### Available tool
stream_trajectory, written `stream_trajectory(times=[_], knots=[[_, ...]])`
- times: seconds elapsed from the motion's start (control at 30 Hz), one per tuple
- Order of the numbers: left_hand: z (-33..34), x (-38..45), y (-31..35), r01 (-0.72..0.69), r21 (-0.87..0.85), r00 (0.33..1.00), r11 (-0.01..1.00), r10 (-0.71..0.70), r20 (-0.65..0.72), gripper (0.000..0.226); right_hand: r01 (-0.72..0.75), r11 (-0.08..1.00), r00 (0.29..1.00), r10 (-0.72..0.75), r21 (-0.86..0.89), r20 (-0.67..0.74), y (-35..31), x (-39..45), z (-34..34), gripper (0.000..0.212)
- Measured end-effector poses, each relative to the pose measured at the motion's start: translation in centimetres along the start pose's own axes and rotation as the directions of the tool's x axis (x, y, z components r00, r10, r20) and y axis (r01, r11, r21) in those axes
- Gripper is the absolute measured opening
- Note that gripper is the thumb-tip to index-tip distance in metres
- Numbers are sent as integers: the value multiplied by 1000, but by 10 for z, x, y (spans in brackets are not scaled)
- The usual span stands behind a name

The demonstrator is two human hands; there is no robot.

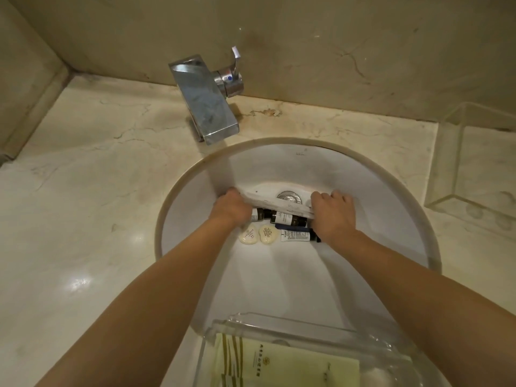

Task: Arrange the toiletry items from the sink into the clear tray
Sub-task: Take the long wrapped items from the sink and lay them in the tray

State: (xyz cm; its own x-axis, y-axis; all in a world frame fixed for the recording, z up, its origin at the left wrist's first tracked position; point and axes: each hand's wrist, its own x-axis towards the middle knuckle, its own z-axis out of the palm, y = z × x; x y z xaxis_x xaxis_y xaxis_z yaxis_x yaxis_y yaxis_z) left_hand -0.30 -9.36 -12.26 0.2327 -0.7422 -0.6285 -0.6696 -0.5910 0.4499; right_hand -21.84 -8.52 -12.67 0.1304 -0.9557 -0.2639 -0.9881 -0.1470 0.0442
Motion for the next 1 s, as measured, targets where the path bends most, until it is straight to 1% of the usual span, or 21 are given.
stream_trajectory(times=[0.07, 0.17, 0.2, 0.27, 0.3, 0.37, 0.43, 0.47, 0.5, 0.53, 0.57, 0.67, 0.73, 0.8, 0.87, 0.93, 1.0], knots=[[-4, -3, 0, 4, -24, 1000, 1000, -4, 12, 36, 26, 999, 999, -25, 43, -22, 2, -4, 1, 32], [-10, -9, 1, 27, -75, 1000, 997, -26, 13, 37, 77, 997, 995, -75, 28, -72, 5, -12, -1, 38], [-13, -12, 2, 36, -105, 999, 994, -35, 9, 40, 97, 995, 991, -96, 11, -97, 6, -16, -2, 37], [-21, -20, 5, 76, -233, 997, 970, -75, 17, 51, 118, 993, 980, -118, -10, -159, 7, -26, -8, 31], [-24, -24, 7, 97, -312, 995, 945, -94, 27, 53, 117, 993, 974, -114, 2, -197, 7, -31, -12, 30], [-32, -33, 11, 143, -467, 990, 873, -125, 69, 49, 122, 992, 964, -111, 31, -242, 9, -41, -20, 32], [-41, -48, 15, 214, -618, 976, 756, -137, 170, 48, 117, 993, 961, -104, 33, -254, 8, -51, -30, 33], [-46, -57, 16, 260, -678, 962, 687, -127, 241, 54, 110, 994, 959, -102, 17, -266, 7, -56, -35, 34], [-51, -64, 16, 300, -703, 947, 645, -109, 303, 60, 109, 994, 953, -106, -6, -285, 7, -62, -41, 35], [-54, -70, 16, 325, -698, 931, 638, -85, 356, 63, 114, 993, 945, -118, -31, -307, 6, -68, -46, 36], [-57, -77, 16, 340, -683, 915, 646, -60, 399, 59, 124, 991, 933, -136, -57, -334, 6, -74, -51, 37], [-66, -101, 19, 322, -651, 889, 687, 18, 458, 21, 149, 983, 907, -178, -107, -381, 7, -92, -63, 37], [-70, -117, 20, 307, -665, 873, 681, 77, 481, 7, 112, 991, 917, -134, -80, -377, 9, -104, -69, 36], [-72, -129, 16, 309, -690, 840, 654, 152, 520, 6, 47, 999, 931, -50, -18, -361, 11, -115, -74, 36], [-73, -139, 11, 322, -701, 807, 637, 203, 555, 12, -10, 999, 940, 23, 41, -340, 13, -125, -76, 31], [-73, -148, 9, 307, -703, 797, 642, 231, 559, 18, -62, 991, 949, 96, 122, -301, 12, -133, -77, 26], [-75, -160, 7, 254, -696, 804, 671, 253, 538, 21, -111, 967, 958, 165, 230, -234, 8, -145, -81, 30]])
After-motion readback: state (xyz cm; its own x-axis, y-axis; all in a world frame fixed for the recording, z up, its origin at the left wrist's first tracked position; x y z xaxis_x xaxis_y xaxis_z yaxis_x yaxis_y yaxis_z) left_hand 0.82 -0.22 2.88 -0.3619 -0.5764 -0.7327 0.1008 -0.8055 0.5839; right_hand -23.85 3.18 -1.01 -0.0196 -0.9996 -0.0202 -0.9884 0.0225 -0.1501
